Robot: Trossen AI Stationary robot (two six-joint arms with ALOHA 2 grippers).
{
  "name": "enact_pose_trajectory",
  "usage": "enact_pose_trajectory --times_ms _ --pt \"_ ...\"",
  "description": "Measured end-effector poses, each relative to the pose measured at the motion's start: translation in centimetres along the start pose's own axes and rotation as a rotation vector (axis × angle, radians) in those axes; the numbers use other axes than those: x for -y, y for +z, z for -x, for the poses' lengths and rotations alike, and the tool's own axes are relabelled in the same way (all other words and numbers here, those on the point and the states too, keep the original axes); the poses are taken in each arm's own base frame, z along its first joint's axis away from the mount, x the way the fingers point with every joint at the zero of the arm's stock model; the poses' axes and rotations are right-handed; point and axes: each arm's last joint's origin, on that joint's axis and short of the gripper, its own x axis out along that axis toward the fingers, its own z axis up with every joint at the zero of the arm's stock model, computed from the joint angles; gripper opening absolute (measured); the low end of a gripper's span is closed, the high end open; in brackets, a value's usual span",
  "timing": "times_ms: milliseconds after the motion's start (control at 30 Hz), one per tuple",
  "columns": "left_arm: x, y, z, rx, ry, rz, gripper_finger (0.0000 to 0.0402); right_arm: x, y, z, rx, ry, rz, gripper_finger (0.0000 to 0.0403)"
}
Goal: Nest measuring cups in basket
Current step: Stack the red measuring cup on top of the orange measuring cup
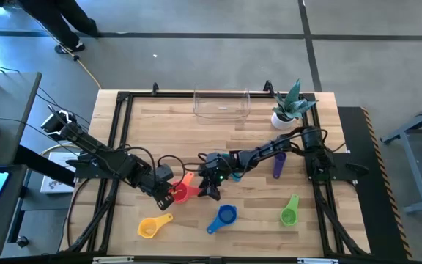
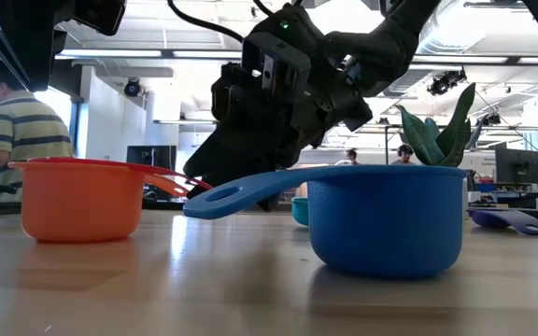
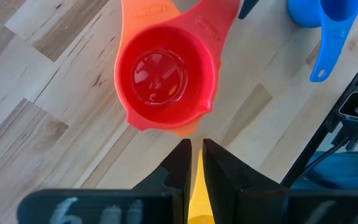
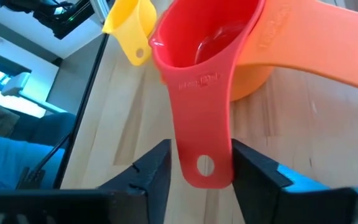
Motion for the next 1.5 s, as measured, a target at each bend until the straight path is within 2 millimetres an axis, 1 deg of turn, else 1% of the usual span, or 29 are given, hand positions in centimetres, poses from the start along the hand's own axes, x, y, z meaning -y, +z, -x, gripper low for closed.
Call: enact_pose_trajectory --times_ms 300,567,967,1100,1300,1500 --pt "0.0 0.0 0.0 0.0 0.0 0.0 0.003 -0.02 0.01 0.01 -0.001 0.004 -0.019 0.0113" --pt "0.0 -0.01 0.0 -0.001 0.0 0.0 0.003 -0.06 -0.01 0.01 -0.007 0.016 -0.028 0.0096" --pt "-0.01 0.0 0.0 -0.001 0.001 -0.006 0.003 -0.2 0.1 0.05 -0.018 0.062 -0.093 0.0072" --pt "-0.01 0.0 0.0 -0.001 0.001 -0.007 0.003 -0.3 0.29 0.06 -0.002 0.073 -0.119 0.0053" --pt "0.0 -0.01 0.0 -0.001 0.001 -0.008 0.003 -0.4 0.46 0.09 0.003 0.099 -0.155 0.0008" --pt "-0.01 -0.01 0.0 -0.001 0.0 -0.008 0.003 -0.4 0.47 0.1 -0.002 0.105 -0.211 0.001"
